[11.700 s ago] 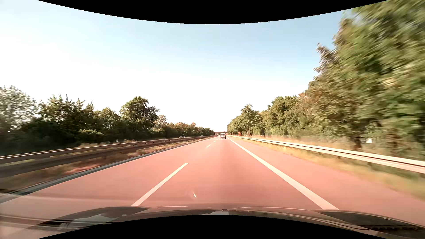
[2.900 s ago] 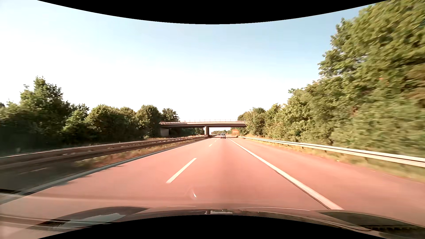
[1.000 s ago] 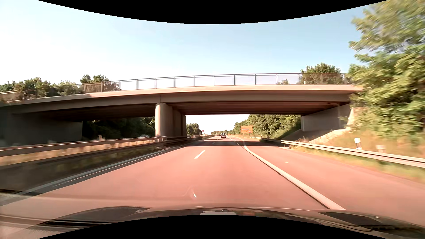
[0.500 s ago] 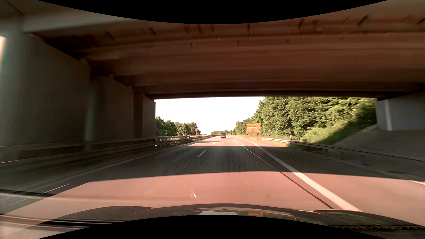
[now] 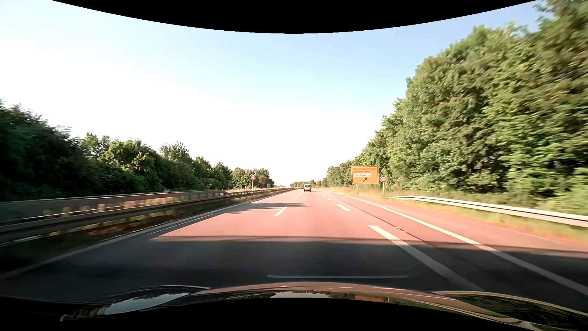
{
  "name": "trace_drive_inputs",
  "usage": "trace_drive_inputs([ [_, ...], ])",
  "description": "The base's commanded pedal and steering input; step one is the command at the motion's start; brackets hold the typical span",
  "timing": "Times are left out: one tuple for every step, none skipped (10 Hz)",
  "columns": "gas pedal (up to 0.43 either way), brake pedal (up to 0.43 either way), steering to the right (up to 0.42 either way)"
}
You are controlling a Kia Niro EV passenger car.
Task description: Follow the waypoints while adhering to traffic rules and regulations
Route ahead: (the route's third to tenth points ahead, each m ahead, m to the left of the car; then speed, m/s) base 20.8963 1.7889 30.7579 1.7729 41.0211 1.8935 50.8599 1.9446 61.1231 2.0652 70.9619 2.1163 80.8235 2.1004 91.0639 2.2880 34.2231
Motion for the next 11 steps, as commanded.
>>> trace_drive_inputs([
  [0.209,0.006,0.000],
  [0.220,0.006,0.000],
  [0.228,0.006,0.000],
  [0.240,0.006,0.000],
  [0.260,0.006,0.000],
  [0.268,0.006,-0.001],
  [0.280,0.006,-0.001],
  [0.299,0.006,-0.001],
  [0.299,0.006,-0.001],
  [0.299,0.006,-0.001],
  [0.299,0.006,-0.001],
])
